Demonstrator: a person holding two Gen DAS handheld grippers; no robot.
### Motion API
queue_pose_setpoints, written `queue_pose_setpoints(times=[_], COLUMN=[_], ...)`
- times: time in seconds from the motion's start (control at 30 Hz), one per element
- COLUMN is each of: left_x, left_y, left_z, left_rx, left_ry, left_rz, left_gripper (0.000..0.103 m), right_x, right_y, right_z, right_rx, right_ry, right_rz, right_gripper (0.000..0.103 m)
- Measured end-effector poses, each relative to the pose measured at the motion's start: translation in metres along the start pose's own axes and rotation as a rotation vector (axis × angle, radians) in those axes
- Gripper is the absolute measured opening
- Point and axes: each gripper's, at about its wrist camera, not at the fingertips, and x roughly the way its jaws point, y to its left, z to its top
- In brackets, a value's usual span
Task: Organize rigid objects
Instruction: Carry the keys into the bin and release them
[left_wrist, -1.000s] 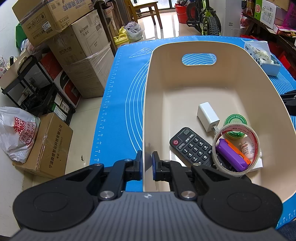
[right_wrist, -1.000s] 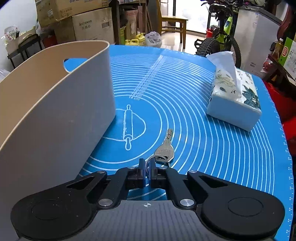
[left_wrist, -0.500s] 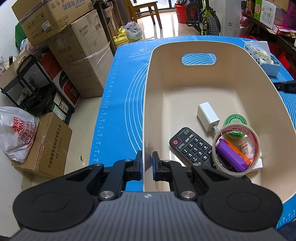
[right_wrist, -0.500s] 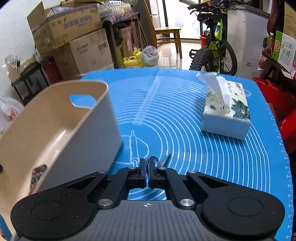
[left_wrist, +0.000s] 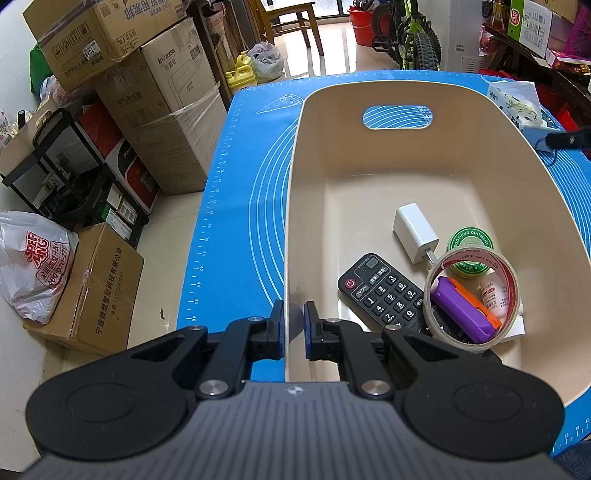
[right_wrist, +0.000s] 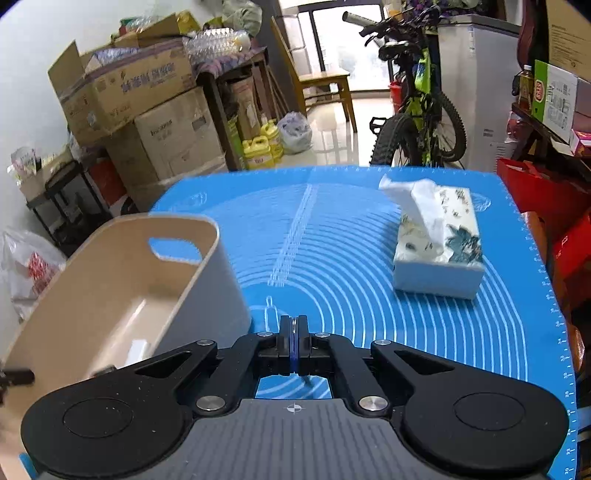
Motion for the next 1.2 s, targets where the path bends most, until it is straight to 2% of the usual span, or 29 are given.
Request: queue_pose_setpoints(times=[0.3, 0.43, 0.6, 0.73, 0.9, 1.1, 1.2], left_x=[0.000, 0.001, 0.002, 0.002, 0.002, 0.002, 0.002], left_y=[0.000, 0.001, 0.002, 0.002, 0.003, 0.003, 0.002], left_z=[0.000, 0.000, -0.001, -0.001, -0.002, -0.002, -0.002], left_rx=[-0.001, -0.005, -0.005, -0.008, -0.012, -0.012, -0.010], left_ry=[0.000, -0.001, -0.002, -0.002, -0.003, -0.003, -0.002], left_rz=[-0.001, -0.002, -0.003, -0.003, -0.003, -0.003, -0.005], left_gripper=[0.011, 0.011, 0.011, 0.011, 0.011, 0.011, 0.011], right_x=[-0.039, -0.059, -0.065, -0.053, -0.031, -0.003, 0.004], right_y=[0.017, 0.041, 0.078, 0.105, 0.133, 0.141, 0.144], right_z=[0.026, 0.037, 0.041, 0.034, 0.013, -0.015, -0.025], right_rx=[-0.030, -0.078, -0.116, -0.139, -0.175, -0.149, -0.153], right_ry=[-0.080, -0.122, -0.127, -0.093, -0.010, 0.134, 0.177], right_rz=[0.056, 0.115, 0.193, 0.216, 0.183, 0.160, 0.145], right_gripper=[0.012, 0.012, 0.012, 0.012, 0.012, 0.013, 0.016])
